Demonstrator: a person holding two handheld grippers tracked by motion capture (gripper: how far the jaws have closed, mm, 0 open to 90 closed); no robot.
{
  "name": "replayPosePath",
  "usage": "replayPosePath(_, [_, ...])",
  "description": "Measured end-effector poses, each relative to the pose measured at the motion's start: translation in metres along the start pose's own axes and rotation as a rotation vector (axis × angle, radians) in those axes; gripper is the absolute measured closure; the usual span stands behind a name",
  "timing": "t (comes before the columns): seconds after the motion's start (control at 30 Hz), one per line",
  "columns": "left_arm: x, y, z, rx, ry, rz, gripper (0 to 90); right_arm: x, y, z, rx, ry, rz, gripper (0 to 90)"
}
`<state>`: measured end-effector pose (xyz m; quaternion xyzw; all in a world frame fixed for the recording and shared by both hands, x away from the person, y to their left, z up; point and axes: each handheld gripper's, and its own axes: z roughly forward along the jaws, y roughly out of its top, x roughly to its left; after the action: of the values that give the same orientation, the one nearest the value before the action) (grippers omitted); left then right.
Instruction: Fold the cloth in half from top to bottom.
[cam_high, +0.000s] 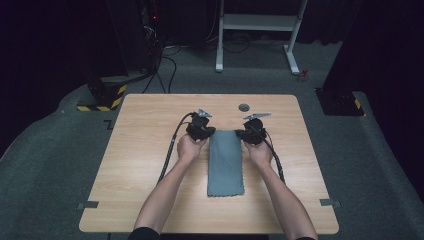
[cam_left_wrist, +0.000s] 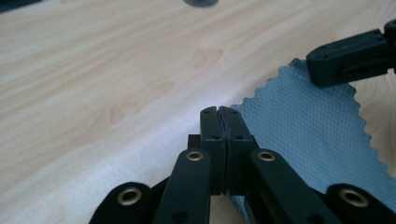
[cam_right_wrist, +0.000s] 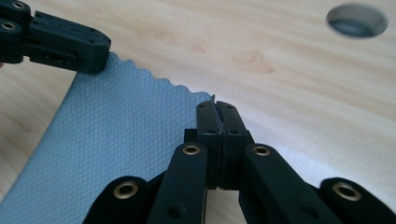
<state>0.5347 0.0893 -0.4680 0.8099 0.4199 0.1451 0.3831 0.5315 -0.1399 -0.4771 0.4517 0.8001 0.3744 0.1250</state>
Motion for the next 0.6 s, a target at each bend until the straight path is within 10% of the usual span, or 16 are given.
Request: replayPosePath(0.6, [-0.008, -0.008, -0.012, -0.022, -0.033, 0.049, 89.1, 0.005, -0.007, -0.008, -0.013, 0.023, -0.022, 89.9])
